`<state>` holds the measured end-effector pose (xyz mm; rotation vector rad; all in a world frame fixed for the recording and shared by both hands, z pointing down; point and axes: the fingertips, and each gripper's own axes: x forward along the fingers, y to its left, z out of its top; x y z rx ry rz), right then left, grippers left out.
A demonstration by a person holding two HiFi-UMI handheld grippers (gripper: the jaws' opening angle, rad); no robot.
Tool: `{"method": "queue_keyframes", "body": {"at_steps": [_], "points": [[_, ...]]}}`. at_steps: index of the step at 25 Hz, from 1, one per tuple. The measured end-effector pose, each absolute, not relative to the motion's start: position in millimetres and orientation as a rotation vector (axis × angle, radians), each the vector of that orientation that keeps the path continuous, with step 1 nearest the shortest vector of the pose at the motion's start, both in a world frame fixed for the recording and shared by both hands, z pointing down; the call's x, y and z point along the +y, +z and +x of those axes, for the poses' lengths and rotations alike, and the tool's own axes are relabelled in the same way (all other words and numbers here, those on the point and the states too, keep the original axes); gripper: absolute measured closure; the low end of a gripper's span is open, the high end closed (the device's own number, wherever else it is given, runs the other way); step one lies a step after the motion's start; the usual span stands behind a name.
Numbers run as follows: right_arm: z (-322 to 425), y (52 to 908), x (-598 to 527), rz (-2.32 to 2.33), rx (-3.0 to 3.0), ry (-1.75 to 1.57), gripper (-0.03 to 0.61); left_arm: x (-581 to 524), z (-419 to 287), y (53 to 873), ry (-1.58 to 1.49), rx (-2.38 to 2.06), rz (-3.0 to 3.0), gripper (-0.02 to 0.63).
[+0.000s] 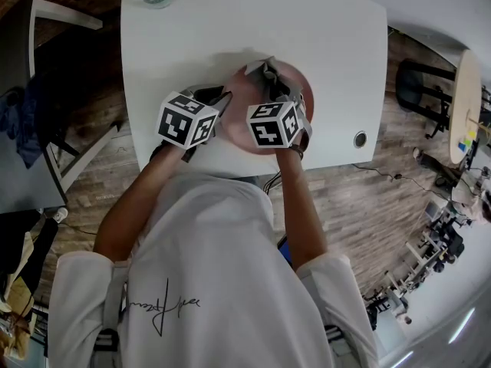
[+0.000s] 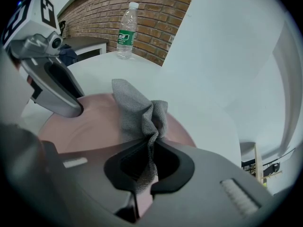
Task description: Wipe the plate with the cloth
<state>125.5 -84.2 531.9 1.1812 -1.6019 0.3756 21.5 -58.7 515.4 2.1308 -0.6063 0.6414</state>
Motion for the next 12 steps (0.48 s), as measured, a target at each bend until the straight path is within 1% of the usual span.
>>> {"method": "queue_keyframes", "body": {"at_steps": [12], "points": [[116.5, 531.0, -84.2, 1.178, -1.631, 0.384, 0.563, -57.3, 21.8, 515.6, 0.632, -0.604, 2.126, 0.534]]}}
